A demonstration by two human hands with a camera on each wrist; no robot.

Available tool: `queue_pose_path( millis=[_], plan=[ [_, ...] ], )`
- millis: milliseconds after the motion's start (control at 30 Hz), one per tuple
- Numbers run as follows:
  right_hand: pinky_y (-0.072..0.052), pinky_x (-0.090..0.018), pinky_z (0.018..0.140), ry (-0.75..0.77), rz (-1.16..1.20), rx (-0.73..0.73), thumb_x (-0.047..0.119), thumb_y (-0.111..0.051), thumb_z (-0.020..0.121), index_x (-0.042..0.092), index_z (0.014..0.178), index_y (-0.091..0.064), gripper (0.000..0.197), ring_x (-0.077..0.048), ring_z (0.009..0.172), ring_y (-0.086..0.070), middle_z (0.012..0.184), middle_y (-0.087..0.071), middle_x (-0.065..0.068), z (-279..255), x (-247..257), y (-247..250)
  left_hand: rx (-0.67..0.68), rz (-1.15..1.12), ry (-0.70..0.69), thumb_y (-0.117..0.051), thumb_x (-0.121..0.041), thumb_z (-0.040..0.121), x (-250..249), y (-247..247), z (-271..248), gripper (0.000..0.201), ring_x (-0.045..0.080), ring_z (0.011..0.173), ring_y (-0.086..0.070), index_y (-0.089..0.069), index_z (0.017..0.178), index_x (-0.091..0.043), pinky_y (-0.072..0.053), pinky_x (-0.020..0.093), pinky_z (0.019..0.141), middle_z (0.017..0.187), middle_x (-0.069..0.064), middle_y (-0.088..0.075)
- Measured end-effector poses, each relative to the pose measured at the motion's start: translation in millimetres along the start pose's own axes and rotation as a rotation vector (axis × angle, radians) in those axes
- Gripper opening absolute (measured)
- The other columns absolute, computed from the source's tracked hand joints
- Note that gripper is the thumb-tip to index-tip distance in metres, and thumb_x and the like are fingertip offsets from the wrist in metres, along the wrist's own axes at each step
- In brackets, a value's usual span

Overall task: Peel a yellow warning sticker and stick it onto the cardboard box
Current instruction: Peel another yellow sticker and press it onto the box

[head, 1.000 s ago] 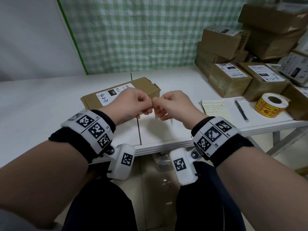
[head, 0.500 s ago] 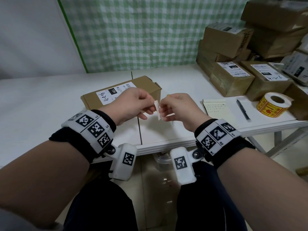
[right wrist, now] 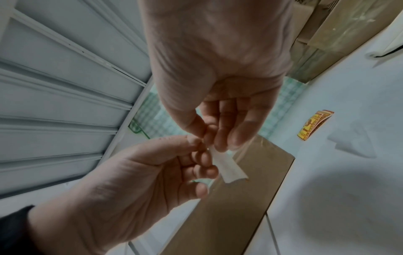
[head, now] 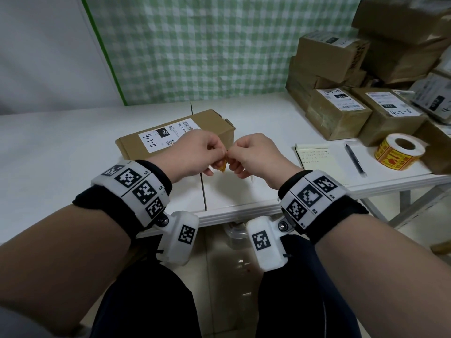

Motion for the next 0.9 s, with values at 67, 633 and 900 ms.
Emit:
queue_pose_path(
  millis=[67, 633, 900],
  plan=[
    [-0.047, -0.023, 0.049, 0.015, 0.008, -0.032, 0.007, -0.056, 0.077, 0.002, 0.063, -0.06, 0.015, -0.018, 0.049, -0.051, 0.055, -0.056, -0.008, 0.6, 1.7, 2.0, 0.006, -0.053, 0.015, -0.051, -0.005, 0.088, 0.3, -2.1, -0.4, 0.017, 0.014, 0.066, -0.061, -0.062, 0.076, -0.008, -0.054, 0.023, 0.057, 0.071, 0.008, -0.063],
    [-0.045, -0.019, 0.045, 0.033, 0.378, -0.004, -0.001, -0.05, 0.078, 0.003, 0.056, -0.052, 0.023, -0.017, 0.043, -0.046, 0.044, -0.053, -0.004, 0.6, 7.7, 7.4, 0.03, -0.689, 0.144, -0.047, -0.005, 0.092, 2.0, -5.5, -3.9, 0.023, 0.018, 0.061, -0.059, -0.056, 0.071, -0.004, -0.058, 0.026, 0.065, 0.071, 0.012, -0.057],
    [-0.048, -0.019, 0.046, 0.029, 0.363, 0.043, -0.001, -0.052, 0.08, 0.003, 0.056, -0.053, 0.025, -0.014, 0.041, -0.051, 0.046, -0.055, -0.005, -2.7, 8.2, 1.1, 0.064, -0.601, 0.136, -0.056, -0.01, 0.089, 3.0, -7.0, -3.3, 0.014, 0.022, 0.077, -0.062, -0.058, 0.075, -0.007, -0.052, 0.033, 0.087, 0.076, 0.011, -0.064]
  ],
)
Point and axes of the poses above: each hand's wrist, its own z-axis towards the middle knuckle, its own y-axis out of the back of the hand, x = y × z, the point moved 8 cm from there along z, towards the middle knuckle
